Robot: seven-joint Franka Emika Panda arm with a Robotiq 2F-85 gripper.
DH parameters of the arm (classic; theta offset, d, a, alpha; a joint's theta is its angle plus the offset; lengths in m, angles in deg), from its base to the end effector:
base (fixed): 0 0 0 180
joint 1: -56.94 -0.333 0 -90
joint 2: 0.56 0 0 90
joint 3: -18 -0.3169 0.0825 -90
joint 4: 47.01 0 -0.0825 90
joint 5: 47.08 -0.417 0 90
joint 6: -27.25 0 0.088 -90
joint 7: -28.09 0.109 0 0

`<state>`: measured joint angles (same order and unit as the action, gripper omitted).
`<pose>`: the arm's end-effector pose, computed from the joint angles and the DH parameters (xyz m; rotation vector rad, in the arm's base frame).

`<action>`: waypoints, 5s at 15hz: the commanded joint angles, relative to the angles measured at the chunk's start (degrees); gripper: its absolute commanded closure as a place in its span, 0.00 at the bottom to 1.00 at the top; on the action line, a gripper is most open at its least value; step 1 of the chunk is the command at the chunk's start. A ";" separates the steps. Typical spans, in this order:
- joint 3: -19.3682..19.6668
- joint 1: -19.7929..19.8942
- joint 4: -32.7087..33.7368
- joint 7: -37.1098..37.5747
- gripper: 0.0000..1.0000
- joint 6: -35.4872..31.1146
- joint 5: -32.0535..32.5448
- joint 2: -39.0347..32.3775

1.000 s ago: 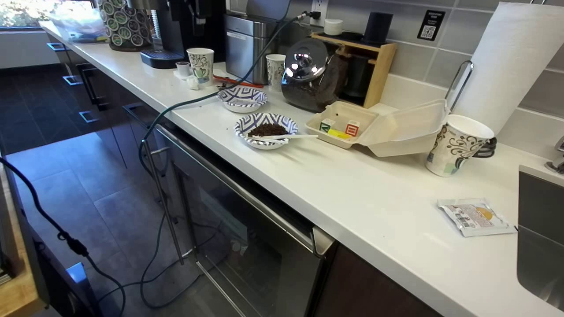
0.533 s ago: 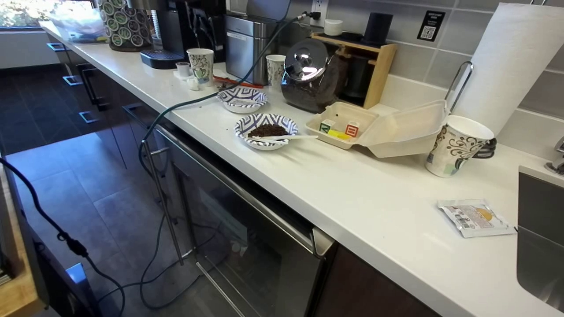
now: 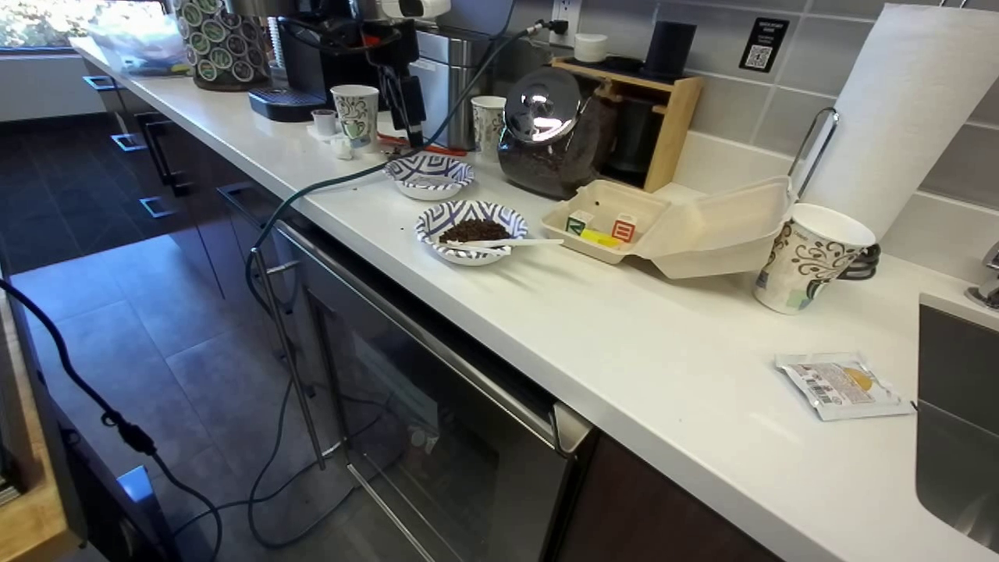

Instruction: Put the white sachet on the counter

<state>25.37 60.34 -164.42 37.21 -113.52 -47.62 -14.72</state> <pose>0.6178 -0.1157 0.3128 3.0578 -0.5368 0.2525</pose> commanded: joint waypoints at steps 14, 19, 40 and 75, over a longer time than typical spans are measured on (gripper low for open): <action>-2.44 5.74 12.05 -7.96 0.00 2.76 -7.42 -13.15; -2.06 5.90 15.15 -7.24 0.00 4.17 -6.45 -16.25; -2.57 5.62 15.92 -7.34 1.00 5.38 -6.36 -16.12; 0.64 0.01 13.88 -2.11 0.40 -9.04 1.55 -19.38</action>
<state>24.36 62.17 -150.50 32.08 -120.47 -48.38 -32.66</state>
